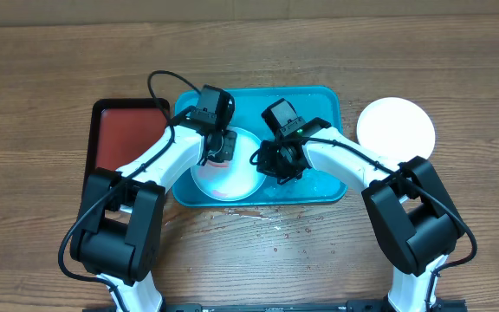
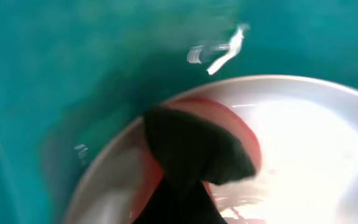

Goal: Clean dirty plates on tray and stack at the side
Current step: 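Scrub the red-stained plate with the sponge in the left gripper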

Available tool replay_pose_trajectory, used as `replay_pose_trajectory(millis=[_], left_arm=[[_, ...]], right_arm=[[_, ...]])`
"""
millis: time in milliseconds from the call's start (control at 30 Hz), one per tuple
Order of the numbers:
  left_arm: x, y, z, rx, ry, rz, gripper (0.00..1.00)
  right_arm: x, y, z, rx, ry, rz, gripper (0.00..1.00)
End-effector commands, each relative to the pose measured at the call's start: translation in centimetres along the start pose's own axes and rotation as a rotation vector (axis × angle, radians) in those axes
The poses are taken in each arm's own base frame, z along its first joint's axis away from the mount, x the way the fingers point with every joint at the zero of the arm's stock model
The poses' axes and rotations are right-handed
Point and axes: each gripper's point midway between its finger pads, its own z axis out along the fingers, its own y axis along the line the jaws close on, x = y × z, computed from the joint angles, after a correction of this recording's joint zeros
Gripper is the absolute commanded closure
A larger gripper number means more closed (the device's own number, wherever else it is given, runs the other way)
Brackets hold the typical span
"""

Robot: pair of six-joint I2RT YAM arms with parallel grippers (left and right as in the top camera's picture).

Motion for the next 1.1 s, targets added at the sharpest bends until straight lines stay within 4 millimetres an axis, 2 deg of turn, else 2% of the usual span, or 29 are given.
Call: replay_pose_trajectory(millis=[0, 133, 233, 300, 333, 367, 433, 667, 733, 833, 967, 1033, 1067], left_arm=[[0.9, 2.0, 0.2, -0.131, 0.021, -0.114, 0.96], [4.4, 1.9, -0.2, -0.117, 0.169, -0.095, 0.96], [6.8, 0.9, -0.7, -0.045, 0.280, -0.008, 0.96], [7.8, -0.8, -1.0, 0.070, 0.325, 0.071, 0.96], [8.6, -3.0, -1.5, 0.220, 0.352, 0.161, 0.96], [8.9, -4.2, -2.0, 0.309, 0.357, 0.209, 0.96], [8.8, -6.3, -2.7, 0.451, 0.335, 0.266, 0.96], [4.5, -6.9, -1.6, 0.442, 0.144, 0.294, 0.96], [3.4, -6.5, -1.2, 0.401, 0.098, 0.301, 0.96], [1.4, -4.4, -0.2, 0.251, 0.038, 0.239, 0.96], [-0.5, 0.6, 0.3, -0.051, -0.022, 0.052, 0.96], [-0.5, 2.9, 0.0, -0.183, -0.035, -0.052, 0.96], [-0.3, 3.3, -0.1, -0.207, -0.034, -0.071, 0.96]], right_arm=[[0.6, -0.9, 0.8, 0.031, 0.016, 0.008, 0.96], [0.6, -0.9, 0.8, 0.031, 0.016, 0.008, 0.96], [0.6, -0.9, 0.8, 0.030, 0.016, 0.009, 0.96], [0.6, -0.9, 0.8, 0.029, 0.015, 0.008, 0.96], [0.5, -0.9, 0.8, 0.028, 0.014, 0.008, 0.96], [0.5, -0.9, 0.8, 0.028, 0.014, 0.008, 0.96], [0.5, -0.9, 0.8, 0.028, 0.014, 0.008, 0.96], [0.5, -0.9, 0.8, 0.028, 0.014, 0.008, 0.96], [0.5, -0.9, 0.8, 0.028, 0.014, 0.008, 0.96], [0.5, -0.9, 0.8, 0.029, 0.014, 0.008, 0.96], [0.5, -0.9, 0.8, 0.029, 0.014, 0.008, 0.96], [0.5, -0.9, 0.8, 0.029, 0.014, 0.008, 0.96], [0.5, -0.9, 0.8, 0.029, 0.014, 0.007, 0.96]])
